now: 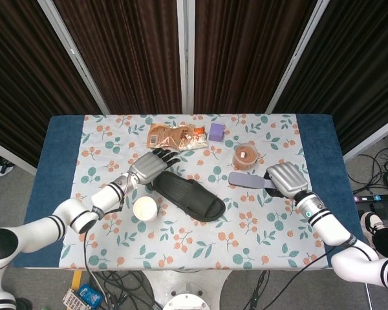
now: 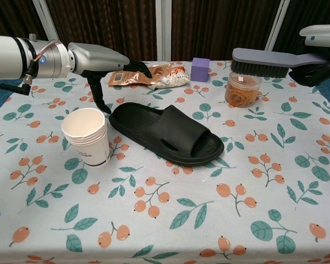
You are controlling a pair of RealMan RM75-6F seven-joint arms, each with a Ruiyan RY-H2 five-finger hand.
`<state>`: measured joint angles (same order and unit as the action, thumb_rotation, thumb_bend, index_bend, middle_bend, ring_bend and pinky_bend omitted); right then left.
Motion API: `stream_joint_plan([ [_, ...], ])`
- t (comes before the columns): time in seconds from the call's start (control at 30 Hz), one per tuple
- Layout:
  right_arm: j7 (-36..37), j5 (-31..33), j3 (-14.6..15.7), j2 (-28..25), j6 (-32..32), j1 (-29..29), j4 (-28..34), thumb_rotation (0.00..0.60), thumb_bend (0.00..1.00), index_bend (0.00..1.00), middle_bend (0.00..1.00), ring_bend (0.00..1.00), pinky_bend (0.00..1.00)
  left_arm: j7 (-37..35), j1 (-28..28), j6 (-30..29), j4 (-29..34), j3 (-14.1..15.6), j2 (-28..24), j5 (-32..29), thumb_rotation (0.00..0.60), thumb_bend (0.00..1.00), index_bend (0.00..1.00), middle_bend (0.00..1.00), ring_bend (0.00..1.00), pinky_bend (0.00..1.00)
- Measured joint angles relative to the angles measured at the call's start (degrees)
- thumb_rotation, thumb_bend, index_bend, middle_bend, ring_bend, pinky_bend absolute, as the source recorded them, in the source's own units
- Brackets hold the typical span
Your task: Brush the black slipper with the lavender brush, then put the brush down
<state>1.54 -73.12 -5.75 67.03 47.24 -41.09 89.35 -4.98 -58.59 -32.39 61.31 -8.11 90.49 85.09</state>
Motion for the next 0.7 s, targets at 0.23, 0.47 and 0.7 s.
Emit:
stream_joint_plan([
  [0.23,-0.29,0.67,-0.05,0.15,-0.64,0.17,-0.48,0.600,0.51,1.00,1.00,1.00,1.00,-4.24,-0.90,-2.04,-4.65,3.79,3.32,3.55,0.600,0.19,0.13,0.12,0.05,0.11],
  [0.47,-1.11,1.33,0.31,1.11,-2.02,0.06,-1.08,0.600,0.51,1.00,1.00,1.00,1.00,-7.88,-2.01,-2.21,-7.48,5.99,5.51,5.05,0.600,0.19,0.13,0.12,0.05,0.11],
  [0.7,-1.92,0.78,0.71,2.78,-2.85,-0.38,-1.39,0.600,0.51,1.00,1.00,1.00,1.00,-10.72,-3.58,0.03,-11.09,7.69,7.93,5.33,0.600,0.19,0.14,0.13,0.05,0.12],
])
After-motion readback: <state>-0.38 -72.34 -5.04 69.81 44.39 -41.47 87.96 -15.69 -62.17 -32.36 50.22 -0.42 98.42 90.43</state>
